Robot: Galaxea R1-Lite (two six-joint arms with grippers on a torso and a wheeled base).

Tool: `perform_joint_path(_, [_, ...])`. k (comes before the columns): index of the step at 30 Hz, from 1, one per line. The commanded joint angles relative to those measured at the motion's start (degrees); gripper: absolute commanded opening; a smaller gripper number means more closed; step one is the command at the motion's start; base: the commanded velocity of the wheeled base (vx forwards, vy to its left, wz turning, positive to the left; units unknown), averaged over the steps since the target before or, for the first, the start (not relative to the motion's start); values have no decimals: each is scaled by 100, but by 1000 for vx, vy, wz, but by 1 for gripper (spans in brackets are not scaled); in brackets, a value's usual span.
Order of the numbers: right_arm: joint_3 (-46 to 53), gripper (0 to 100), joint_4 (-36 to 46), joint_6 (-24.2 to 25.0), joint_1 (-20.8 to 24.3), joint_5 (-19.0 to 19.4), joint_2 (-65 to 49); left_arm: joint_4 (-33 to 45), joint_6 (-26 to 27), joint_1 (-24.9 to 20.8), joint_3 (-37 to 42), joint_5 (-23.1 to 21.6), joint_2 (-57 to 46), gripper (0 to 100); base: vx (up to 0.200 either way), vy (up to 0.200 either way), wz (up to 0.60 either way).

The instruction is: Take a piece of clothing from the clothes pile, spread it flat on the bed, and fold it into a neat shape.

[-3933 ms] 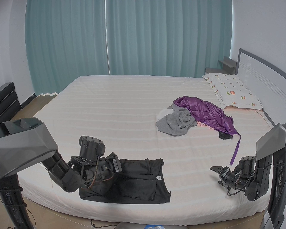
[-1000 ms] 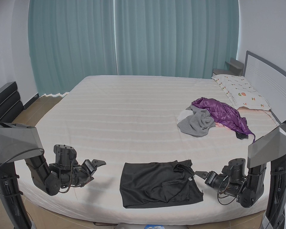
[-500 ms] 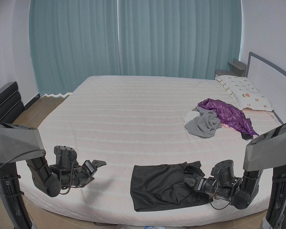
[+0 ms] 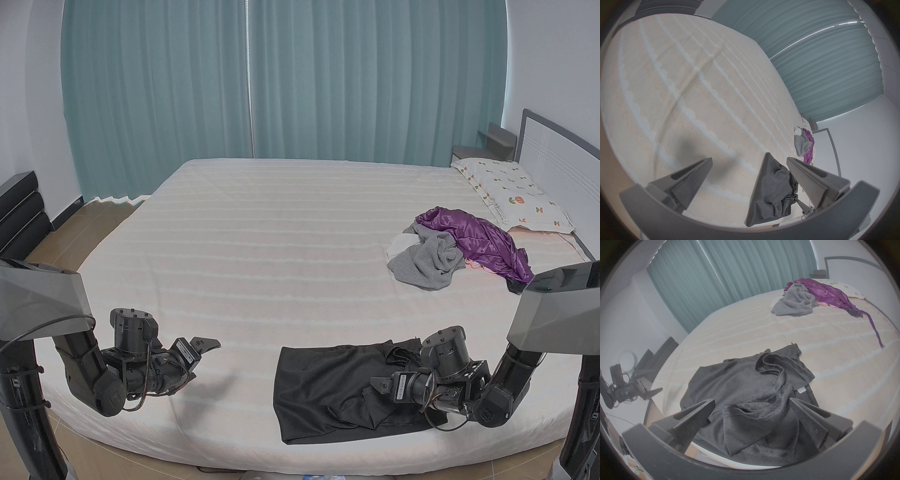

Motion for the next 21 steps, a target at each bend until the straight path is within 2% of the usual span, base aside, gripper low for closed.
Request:
perform_joint_path(1, [-416,100,486,-285,177,-98,24,-37,-3,10,50,10,15,100,0,0,0])
perform_joint_path(5, [-600,100,952,-320,423,-283,-11,-37,-11,10,58,37,15,100,0,0,0])
perform_joint_path(8, [-688,100,1198,-575,476,-582,-442,-46,-3,10,93,45,6,100,0,0,0])
perform_joint_path(11, [-750,100,1356,-681,458,-608,-750,-46,-3,10,93,45,15,100,0,0,0])
perform_joint_path(15, [-1022,100,1962,-689,502,-617,-1119,-46,-3,10,93,63,15,100,0,0,0])
perform_joint_path(21, [-1154,100,2033,-672,783,-617,-618,-46,-11,10,102,72,6,100,0,0,0])
